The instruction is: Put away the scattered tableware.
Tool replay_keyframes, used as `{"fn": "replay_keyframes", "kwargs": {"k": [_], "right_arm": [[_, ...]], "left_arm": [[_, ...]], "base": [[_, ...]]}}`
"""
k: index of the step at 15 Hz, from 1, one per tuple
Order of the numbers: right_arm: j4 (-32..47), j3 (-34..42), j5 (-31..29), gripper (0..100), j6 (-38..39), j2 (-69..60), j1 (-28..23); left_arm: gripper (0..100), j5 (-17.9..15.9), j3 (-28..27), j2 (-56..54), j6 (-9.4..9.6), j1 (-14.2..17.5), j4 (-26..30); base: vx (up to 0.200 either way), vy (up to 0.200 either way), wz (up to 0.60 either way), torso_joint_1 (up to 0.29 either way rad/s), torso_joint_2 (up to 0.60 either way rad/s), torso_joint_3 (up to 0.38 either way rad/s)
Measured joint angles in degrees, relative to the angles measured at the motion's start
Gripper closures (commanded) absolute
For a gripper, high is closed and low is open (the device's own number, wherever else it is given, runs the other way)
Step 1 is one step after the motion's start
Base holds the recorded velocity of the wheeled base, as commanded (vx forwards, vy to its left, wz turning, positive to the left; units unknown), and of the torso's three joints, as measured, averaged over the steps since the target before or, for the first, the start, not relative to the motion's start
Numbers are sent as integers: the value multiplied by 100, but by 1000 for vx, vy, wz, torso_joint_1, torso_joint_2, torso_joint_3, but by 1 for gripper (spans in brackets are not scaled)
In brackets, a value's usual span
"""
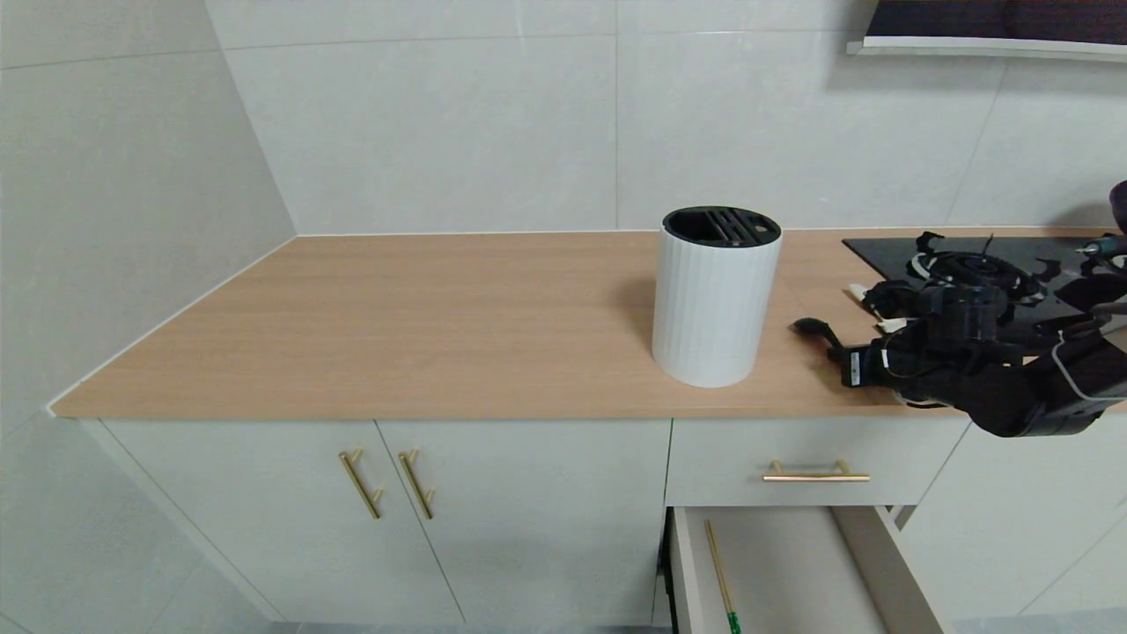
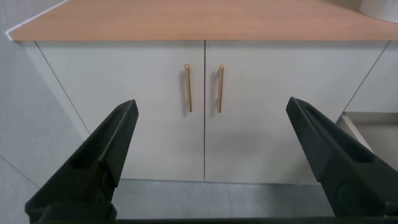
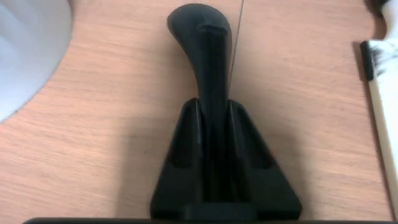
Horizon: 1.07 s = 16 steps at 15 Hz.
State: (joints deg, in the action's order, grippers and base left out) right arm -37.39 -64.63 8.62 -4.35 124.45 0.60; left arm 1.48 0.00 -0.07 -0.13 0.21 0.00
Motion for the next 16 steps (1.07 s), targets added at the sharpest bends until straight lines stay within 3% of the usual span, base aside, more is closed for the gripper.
{"fn": "replay_keyframes", "kwargs": {"k": [4, 9, 12, 16], "right_arm": [[176, 17, -167, 100, 28, -85, 2], [1248, 185, -452, 100, 987, -1070, 100], [1859, 711, -413, 100, 1159, -2122, 168], [2163, 2018, -6, 100, 1075, -3686, 394]], "left_arm": [[0, 0, 0, 0, -2, 4, 0], [0, 0, 0, 0, -2, 4, -2], [0, -2, 0, 0, -2, 4, -5], [0, 0, 0, 0, -2, 4, -2]], "base": [[0, 0, 0, 0, 0, 0], [0, 0, 0, 0, 0, 0], [0, 0, 0, 0, 0, 0], [0, 0, 0, 0, 0, 0]]}}
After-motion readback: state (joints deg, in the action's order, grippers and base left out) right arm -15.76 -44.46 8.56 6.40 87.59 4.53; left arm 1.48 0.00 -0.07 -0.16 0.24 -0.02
